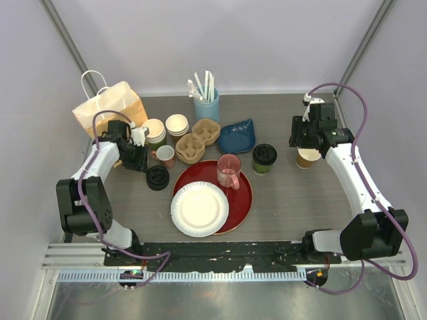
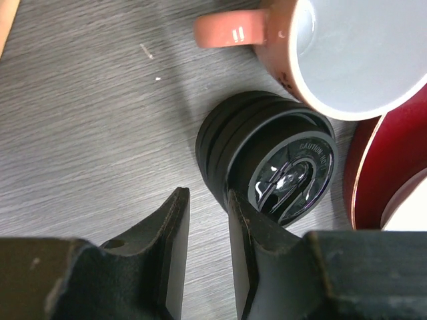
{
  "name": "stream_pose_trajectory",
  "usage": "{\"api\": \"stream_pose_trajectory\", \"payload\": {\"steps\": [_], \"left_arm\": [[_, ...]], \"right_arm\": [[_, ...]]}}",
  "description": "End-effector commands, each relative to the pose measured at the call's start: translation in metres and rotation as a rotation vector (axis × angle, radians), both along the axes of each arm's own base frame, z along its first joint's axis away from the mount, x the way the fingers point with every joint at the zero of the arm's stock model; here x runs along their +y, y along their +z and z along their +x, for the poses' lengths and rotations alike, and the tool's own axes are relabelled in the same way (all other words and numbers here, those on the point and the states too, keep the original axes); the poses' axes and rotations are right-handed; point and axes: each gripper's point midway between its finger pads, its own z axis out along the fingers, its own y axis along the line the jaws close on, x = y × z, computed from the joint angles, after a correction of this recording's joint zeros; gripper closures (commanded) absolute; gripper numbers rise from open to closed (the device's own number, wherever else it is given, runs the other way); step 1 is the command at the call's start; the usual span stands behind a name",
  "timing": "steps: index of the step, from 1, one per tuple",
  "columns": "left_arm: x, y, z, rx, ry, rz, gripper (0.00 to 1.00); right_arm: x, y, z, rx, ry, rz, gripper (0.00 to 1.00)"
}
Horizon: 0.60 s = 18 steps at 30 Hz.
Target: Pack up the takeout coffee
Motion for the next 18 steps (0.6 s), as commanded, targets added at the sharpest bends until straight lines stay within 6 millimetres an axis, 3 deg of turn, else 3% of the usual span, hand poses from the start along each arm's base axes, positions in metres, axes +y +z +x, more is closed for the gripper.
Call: {"api": "stream_pose_trajectory", "payload": {"steps": [1, 7, 18], "left_arm": [[-0.005, 0.006, 0.013, -0.069, 0.002, 0.021, 0.66], [-0.002, 0.004, 0.015, -0.069, 0.009, 0.045, 0.67], [-0.019, -0.010, 0.007, -0.006, -0.025, -0.004, 0.74]], "right_arm": [[0.001, 0.018, 0.001, -0.071, 0.011, -0.010, 0.48], [0.001, 0.016, 0.000, -0.068, 0.012, -0.010, 0.48], [0.001, 0.015, 0.000, -0.067, 0.015, -0.009, 0.48]]}}
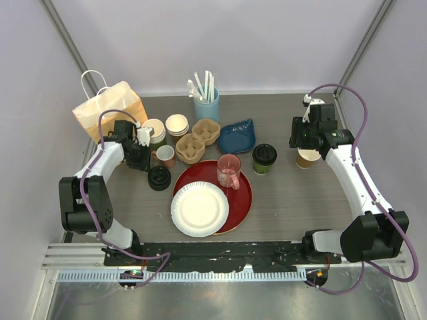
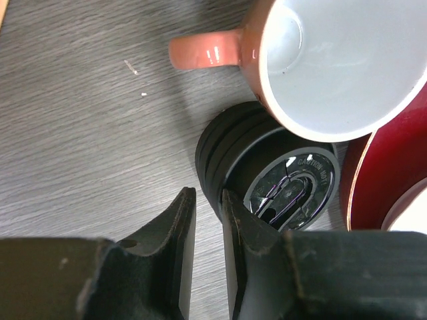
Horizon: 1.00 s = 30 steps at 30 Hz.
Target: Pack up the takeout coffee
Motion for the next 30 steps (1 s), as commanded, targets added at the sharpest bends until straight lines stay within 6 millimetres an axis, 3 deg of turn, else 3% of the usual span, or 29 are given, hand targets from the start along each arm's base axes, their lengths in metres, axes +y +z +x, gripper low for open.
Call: {"api": "stream_pose_trajectory", "payload": {"steps": [1, 8, 11, 15, 30], "left_arm": [[-0.008, -0.006, 0.000, 0.022, -0.005, -0.041, 0.75], [-0.009, -0.013, -0.010, 0.053, -0.033, -0.038, 0.77], [-0.014, -0.011, -0.011, 0.051, -0.044, -0.058, 0.83], [-0.017, -0.006, -0.009, 0.047, -0.046, -0.080, 1.00], [-0.024, 0.024, -0.007, -0.008, -0.078, -0.112, 1.00]], "right_arm": [[0.001, 0.015, 0.003, -0.065, 0.010, -0.007, 0.48], [0.001, 0.016, 0.004, -0.067, 0.012, -0.009, 0.48], [0.002, 0.016, 0.004, -0.067, 0.017, -0.008, 0.48], [0.002, 0.016, 0.005, -0.066, 0.017, -0.006, 0.48], [0.002, 0.017, 0.005, -0.068, 0.017, -0.008, 0.48]]}}
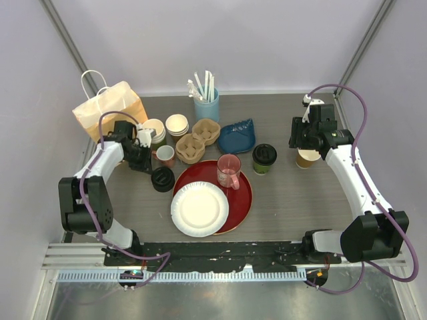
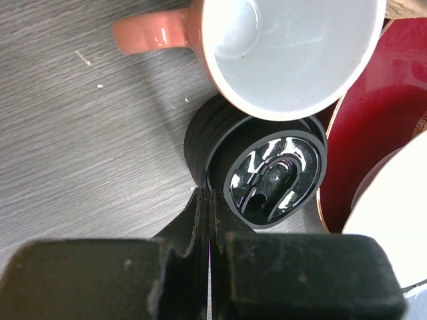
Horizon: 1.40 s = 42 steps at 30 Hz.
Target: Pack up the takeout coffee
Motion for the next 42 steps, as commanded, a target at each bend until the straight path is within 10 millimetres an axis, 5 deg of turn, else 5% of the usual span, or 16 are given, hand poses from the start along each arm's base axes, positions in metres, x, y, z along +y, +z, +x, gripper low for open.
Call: {"api": "stream_pose_trajectory", "payload": {"steps": [1, 3, 6, 10, 24, 42], "left_arm": [[-0.006, 0.024, 0.007, -0.070, -0.036, -0.024, 1.00], [-0.005, 0.023, 0.007, -0.066, -0.037, -0.014, 0.97], [-0.008, 0.021, 0.004, -0.063, -0.064, -0.011, 0.69], [-0.027, 0.022, 0.006, -0.089, -0.138, 0.003, 0.53], [-0.020, 0.022, -0.010, -0.001, -0.049, 0.030, 0.50], [-0.018, 0.006, -0.022, 0.052, 0.063, 0.029, 0.65]], "right_arm": [[0.001, 0.018, 0.005, -0.068, 0.013, -0.007, 0.48], [0.001, 0.018, 0.005, -0.068, 0.014, -0.006, 0.49], [0.002, 0.018, 0.005, -0.071, 0.017, -0.003, 0.48], [0.003, 0.015, 0.004, -0.059, 0.020, -0.001, 0.49], [0.005, 0.015, 0.003, -0.057, 0.026, -0.003, 0.48], [0.003, 0.016, -0.001, -0.058, 0.025, -0.011, 0.48]]}}
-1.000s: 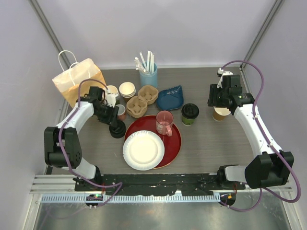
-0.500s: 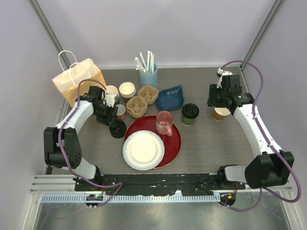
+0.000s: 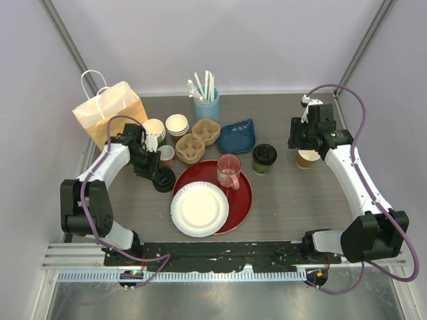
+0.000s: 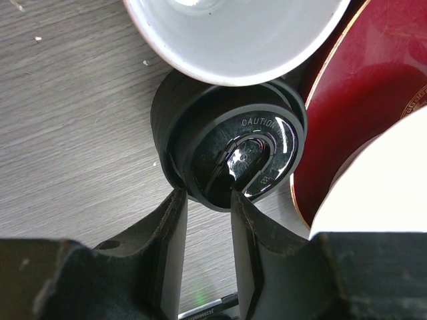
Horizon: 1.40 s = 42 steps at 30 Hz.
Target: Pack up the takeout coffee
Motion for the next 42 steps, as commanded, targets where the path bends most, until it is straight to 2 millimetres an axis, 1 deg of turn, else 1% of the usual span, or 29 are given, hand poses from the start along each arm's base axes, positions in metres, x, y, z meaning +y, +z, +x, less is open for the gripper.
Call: {"api": "stream_pose_trajectory", "payload": {"steps": [1, 3, 6, 7, 8, 9, 12, 14, 15, 18, 20, 22, 24, 29, 32, 34, 35, 36, 38, 39, 41, 42], "left_arm": [[0.002, 0.007, 0.006, -0.039, 0.031, 0.006, 0.67], [0.002, 0.005, 0.008, -0.037, 0.031, 0.007, 0.70], [0.003, 0.002, 0.009, -0.033, 0.032, 0.008, 0.77], [0.004, 0.001, 0.009, -0.031, 0.033, 0.013, 0.81], [0.005, 0.001, 0.009, -0.030, 0.033, 0.014, 0.83], [0.005, -0.001, 0.010, -0.024, 0.033, 0.015, 0.87], [0.004, -0.002, 0.010, -0.018, 0.029, 0.007, 0.93], [0.003, -0.002, 0.010, -0.016, 0.026, 0.003, 0.96], [0.002, -0.002, 0.009, -0.014, 0.022, -0.001, 1.00], [0.000, 0.002, 0.010, -0.021, 0.012, -0.014, 1.00], [-0.001, 0.011, 0.009, -0.036, 0.005, -0.019, 1.00], [-0.001, 0.025, 0.012, -0.080, -0.002, -0.020, 1.00], [-0.001, 0.032, 0.011, -0.095, -0.009, -0.021, 1.00], [-0.001, 0.046, 0.001, -0.113, -0.032, -0.025, 1.00], [-0.002, 0.052, -0.004, -0.111, -0.043, -0.031, 1.00], [-0.004, 0.061, -0.004, -0.125, -0.054, -0.040, 1.00], [-0.005, 0.066, -0.004, -0.129, -0.063, -0.043, 1.00], [-0.005, 0.069, -0.005, -0.130, -0.069, -0.041, 1.00], [-0.006, 0.078, -0.004, -0.148, -0.085, -0.038, 1.00], [-0.006, 0.081, -0.007, -0.143, -0.096, -0.031, 1.00], [-0.007, 0.091, -0.005, -0.167, -0.110, -0.022, 1.00], [-0.008, 0.095, -0.006, -0.176, -0.124, -0.019, 1.00]], "right_arm": [[0.000, 0.014, 0.000, -0.055, 0.012, -0.012, 0.48], [0.000, 0.014, 0.000, -0.055, 0.014, -0.011, 0.49], [0.000, 0.015, 0.000, -0.055, 0.016, -0.012, 0.49], [0.001, 0.014, 0.000, -0.054, 0.018, -0.012, 0.49], [0.001, 0.014, 0.000, -0.055, 0.018, -0.012, 0.48], [0.000, 0.014, 0.000, -0.054, 0.017, -0.013, 0.49], [0.001, 0.014, 0.001, -0.055, 0.018, -0.012, 0.48], [0.000, 0.013, 0.001, -0.052, 0.018, -0.012, 0.48], [0.000, 0.013, 0.001, -0.052, 0.018, -0.012, 0.49], [0.001, 0.014, 0.001, -0.054, 0.019, -0.013, 0.48], [0.000, 0.014, 0.000, -0.054, 0.017, -0.015, 0.49], [0.001, 0.016, 0.000, -0.058, 0.018, -0.011, 0.49], [0.002, 0.018, 0.000, -0.063, 0.018, -0.011, 0.49], [0.006, 0.025, 0.000, -0.078, 0.028, -0.003, 0.49], [0.015, 0.032, 0.001, -0.096, 0.063, -0.002, 0.50], [0.022, 0.041, 0.000, -0.128, 0.090, 0.001, 0.50], [0.034, 0.045, -0.002, -0.141, 0.149, 0.016, 0.50], [0.039, 0.052, -0.003, -0.166, 0.169, 0.023, 0.50], [0.054, 0.065, -0.005, -0.209, 0.225, 0.052, 0.50], [0.060, 0.075, -0.005, -0.237, 0.237, 0.062, 0.50], [0.066, 0.088, -0.005, -0.271, 0.235, 0.077, 0.50], [0.080, 0.099, -0.006, -0.290, 0.244, 0.117, 0.50]]}}
